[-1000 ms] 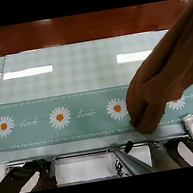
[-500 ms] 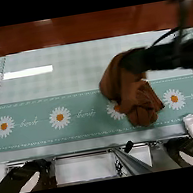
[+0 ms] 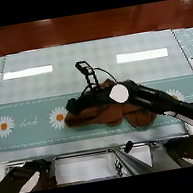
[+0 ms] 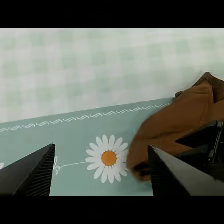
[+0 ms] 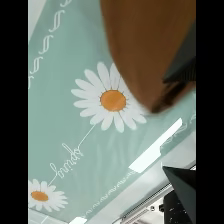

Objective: Fold the shirts.

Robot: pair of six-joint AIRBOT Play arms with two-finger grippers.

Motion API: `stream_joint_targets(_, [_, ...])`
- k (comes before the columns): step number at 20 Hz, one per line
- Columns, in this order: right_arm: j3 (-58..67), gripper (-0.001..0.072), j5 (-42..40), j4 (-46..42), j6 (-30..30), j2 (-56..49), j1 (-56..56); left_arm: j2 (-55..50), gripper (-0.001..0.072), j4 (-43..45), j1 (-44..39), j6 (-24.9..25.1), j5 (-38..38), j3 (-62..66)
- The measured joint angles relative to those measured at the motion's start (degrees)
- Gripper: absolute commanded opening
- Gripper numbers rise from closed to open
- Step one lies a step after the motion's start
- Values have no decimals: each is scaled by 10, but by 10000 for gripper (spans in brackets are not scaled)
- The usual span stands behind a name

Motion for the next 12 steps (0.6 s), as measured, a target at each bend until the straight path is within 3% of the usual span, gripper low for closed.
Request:
stream_joint_targets(4, [0, 581, 90, -58, -32, 50, -90, -19, 709, 8, 0, -2, -7, -18])
stream_joint_targets(9, [-1, 579, 278, -304, -37, 167, -284, -26, 709, -2, 0, 3, 5, -140])
stream_joint_targets(12, [-2, 579, 348, -415, -46, 209, -421, -14, 709, -50, 0, 3, 50, -271])
